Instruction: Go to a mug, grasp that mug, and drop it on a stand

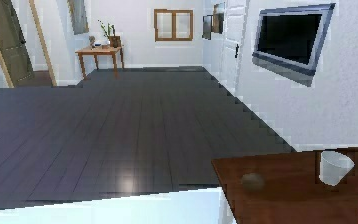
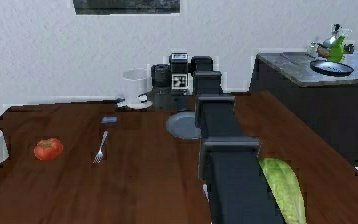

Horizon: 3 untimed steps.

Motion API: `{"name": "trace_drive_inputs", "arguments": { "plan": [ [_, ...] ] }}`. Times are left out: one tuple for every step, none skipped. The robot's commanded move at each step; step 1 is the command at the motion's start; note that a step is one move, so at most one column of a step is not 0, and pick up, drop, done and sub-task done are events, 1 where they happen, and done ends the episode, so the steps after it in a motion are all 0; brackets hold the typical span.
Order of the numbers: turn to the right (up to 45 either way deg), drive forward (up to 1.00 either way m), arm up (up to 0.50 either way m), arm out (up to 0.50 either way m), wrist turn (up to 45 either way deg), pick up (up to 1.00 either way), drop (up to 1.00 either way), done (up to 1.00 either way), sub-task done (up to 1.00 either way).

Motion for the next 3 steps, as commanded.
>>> {"name": "trace_drive_inputs", "arguments": {
  "plan": [
    [0.0, 0.00, 0.00, 0.00, -45.0, 0.00, 0.00, 0.00, 0.00],
    [0.0, 0.00, 0.00, 0.00, -45.0, 0.00, 0.00, 0.00, 0.00],
    [0.0, 0.00, 0.00, 0.00, -6.0, 0.00, 0.00, 0.00, 0.00]
  ]
}}
